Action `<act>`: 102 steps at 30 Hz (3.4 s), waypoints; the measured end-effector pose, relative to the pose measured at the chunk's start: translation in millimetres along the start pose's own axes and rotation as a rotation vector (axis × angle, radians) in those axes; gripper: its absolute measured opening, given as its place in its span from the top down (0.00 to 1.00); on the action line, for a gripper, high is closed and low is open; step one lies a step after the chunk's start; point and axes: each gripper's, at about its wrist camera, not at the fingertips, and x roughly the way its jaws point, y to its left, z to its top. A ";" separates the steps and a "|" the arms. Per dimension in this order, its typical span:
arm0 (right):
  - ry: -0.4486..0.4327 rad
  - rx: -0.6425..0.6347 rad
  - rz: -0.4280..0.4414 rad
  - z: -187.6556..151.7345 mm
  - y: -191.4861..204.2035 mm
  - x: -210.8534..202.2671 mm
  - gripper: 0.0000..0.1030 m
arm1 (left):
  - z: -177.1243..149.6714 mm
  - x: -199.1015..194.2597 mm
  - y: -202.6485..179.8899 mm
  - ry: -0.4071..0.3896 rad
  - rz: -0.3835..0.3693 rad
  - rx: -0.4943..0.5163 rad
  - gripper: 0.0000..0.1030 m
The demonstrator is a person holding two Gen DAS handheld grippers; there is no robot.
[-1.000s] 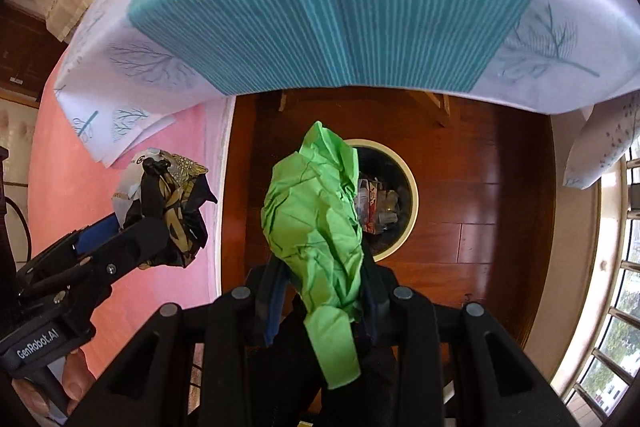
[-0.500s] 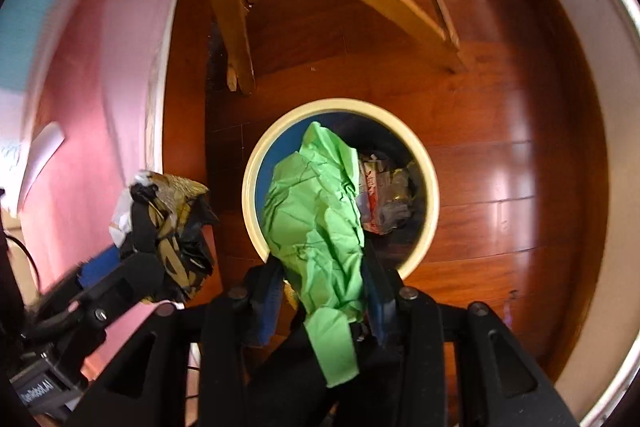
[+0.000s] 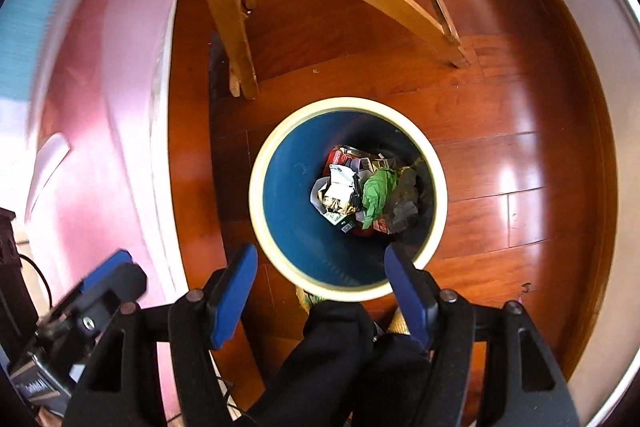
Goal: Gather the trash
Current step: 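Open both tools over the bin to drop the wrapper and green paper, then raise both tools back toward the table, then grasp the tan block with the left tool while the right tool grasps the blue face mask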
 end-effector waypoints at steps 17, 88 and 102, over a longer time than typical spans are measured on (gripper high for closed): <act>-0.056 -0.107 -0.036 -14.2 61.5 -150.4 0.35 | 2.5 -180.6 -44.3 -0.200 0.024 0.001 0.03; -0.319 -0.357 0.032 370.8 53.3 -343.0 0.35 | 425.3 -199.1 -240.5 -0.237 0.313 0.240 0.07; -0.284 -0.387 0.088 472.3 49.6 -323.2 0.35 | 495.6 -113.2 -260.8 -0.057 0.327 0.273 0.40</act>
